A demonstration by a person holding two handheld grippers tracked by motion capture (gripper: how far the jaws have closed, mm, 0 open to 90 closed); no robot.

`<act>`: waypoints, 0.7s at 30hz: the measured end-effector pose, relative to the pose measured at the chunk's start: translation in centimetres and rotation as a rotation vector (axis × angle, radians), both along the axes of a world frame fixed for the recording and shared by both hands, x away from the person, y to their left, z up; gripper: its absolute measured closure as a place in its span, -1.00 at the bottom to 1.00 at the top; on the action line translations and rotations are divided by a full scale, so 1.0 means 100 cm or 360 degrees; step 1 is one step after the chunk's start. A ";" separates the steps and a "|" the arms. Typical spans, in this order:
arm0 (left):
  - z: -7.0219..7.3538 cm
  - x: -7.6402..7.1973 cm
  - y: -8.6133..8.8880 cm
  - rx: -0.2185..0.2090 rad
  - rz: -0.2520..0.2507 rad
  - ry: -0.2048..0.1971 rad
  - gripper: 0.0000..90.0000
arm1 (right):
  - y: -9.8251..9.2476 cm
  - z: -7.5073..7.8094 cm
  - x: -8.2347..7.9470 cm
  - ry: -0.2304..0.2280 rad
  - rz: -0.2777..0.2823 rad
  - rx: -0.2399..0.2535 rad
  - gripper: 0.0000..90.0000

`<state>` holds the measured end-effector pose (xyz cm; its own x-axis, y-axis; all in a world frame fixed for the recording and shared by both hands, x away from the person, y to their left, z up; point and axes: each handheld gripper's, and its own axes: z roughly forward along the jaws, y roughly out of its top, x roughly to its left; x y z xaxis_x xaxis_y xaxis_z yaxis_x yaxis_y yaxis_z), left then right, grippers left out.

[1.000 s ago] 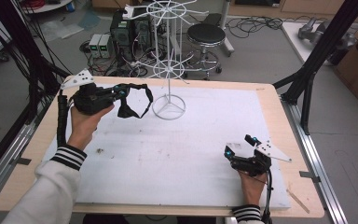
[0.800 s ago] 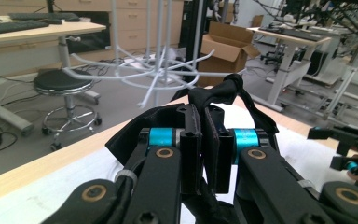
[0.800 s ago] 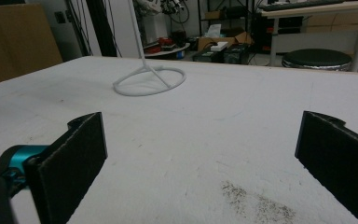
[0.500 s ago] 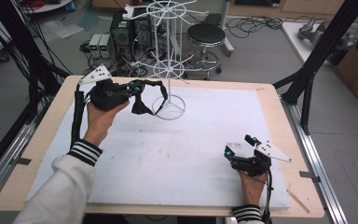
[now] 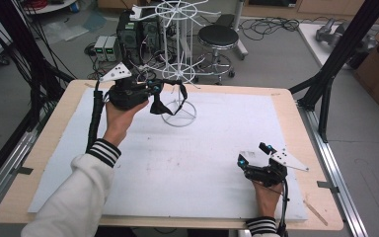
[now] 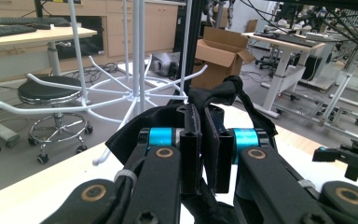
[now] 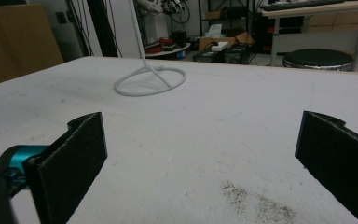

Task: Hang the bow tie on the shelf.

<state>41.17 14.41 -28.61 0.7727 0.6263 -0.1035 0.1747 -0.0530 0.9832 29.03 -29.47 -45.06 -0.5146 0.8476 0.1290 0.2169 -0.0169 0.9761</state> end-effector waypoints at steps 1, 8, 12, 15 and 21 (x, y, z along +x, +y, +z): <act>0.000 0.002 -0.001 0.0002 0.0005 -0.0001 0.89 | 0.000 0.000 0.000 0.0000 0.0001 0.0001 -0.98; -0.006 0.012 -0.007 0.0009 0.0025 0.0015 0.89 | 0.000 0.000 0.000 -0.0003 0.0000 -0.0008 -0.98; -0.009 0.017 -0.009 0.0016 0.0038 0.0028 0.89 | 0.000 0.000 0.000 -0.0001 -0.0001 -0.0007 -0.98; -0.011 0.020 -0.010 0.0023 0.0040 0.0035 0.89 | 0.000 0.000 0.000 -0.0007 0.0002 -0.0010 -0.98; -0.012 0.021 -0.010 0.0032 0.0051 0.0042 0.77 | 0.000 0.000 0.000 -0.0016 0.0001 -0.0018 -0.98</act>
<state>43.31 13.43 -29.81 0.7494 0.6527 -0.1107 0.2026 -0.0669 0.9770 29.08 -29.44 -45.06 -0.5162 0.8488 0.1141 0.2068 -0.0058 0.9784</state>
